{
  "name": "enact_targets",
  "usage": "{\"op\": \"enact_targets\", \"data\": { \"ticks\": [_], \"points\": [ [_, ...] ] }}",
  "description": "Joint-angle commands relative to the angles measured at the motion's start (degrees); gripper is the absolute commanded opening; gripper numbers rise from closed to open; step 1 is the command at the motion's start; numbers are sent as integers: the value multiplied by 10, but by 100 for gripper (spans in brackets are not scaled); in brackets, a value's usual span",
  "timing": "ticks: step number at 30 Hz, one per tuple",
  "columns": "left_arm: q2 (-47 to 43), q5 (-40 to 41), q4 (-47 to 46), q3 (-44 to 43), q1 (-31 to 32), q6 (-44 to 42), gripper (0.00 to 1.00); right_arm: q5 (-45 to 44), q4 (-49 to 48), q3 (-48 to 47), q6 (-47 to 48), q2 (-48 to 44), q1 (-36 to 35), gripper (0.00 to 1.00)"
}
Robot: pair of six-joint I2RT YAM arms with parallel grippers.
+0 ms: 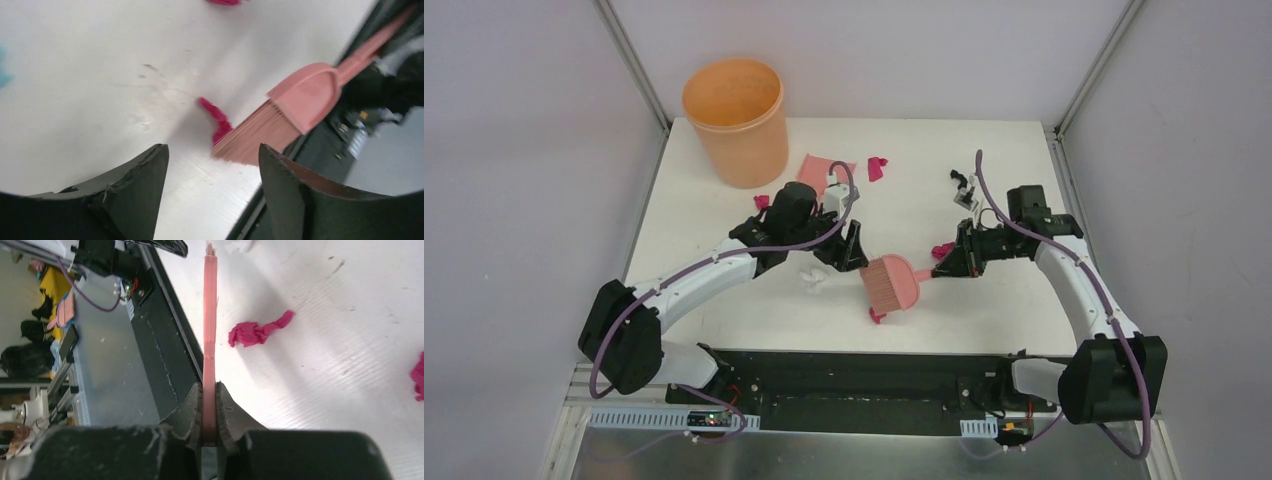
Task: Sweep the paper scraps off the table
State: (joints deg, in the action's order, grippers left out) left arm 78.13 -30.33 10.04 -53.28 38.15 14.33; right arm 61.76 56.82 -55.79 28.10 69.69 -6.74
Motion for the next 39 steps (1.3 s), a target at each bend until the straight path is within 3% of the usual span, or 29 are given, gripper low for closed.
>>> {"op": "enact_targets", "data": {
  "ticks": [1, 7, 13, 21, 24, 31, 39],
  "points": [
    [-17, 275, 60, -29, -4, -32, 68, -5, -73, -21, -65, 9, 25, 0],
    [66, 432, 141, -126, -9, -37, 65, -195, -167, -17, -182, -17, 45, 0],
    [179, 446, 174, -241, -13, -104, 62, -206, -176, -27, -189, -18, 50, 0],
    [321, 489, 201, -366, -40, -102, 70, -241, -216, 17, -179, -121, 55, 0],
    [343, 487, 196, -371, -55, -98, 73, -268, -219, 25, -157, -136, 58, 0],
    [358, 445, 194, -358, -95, -108, 69, -276, -219, 31, -144, -147, 59, 0],
    [385, 335, 166, -351, -130, -116, 64, -274, -214, 32, -139, -141, 59, 0]
  ]
}}
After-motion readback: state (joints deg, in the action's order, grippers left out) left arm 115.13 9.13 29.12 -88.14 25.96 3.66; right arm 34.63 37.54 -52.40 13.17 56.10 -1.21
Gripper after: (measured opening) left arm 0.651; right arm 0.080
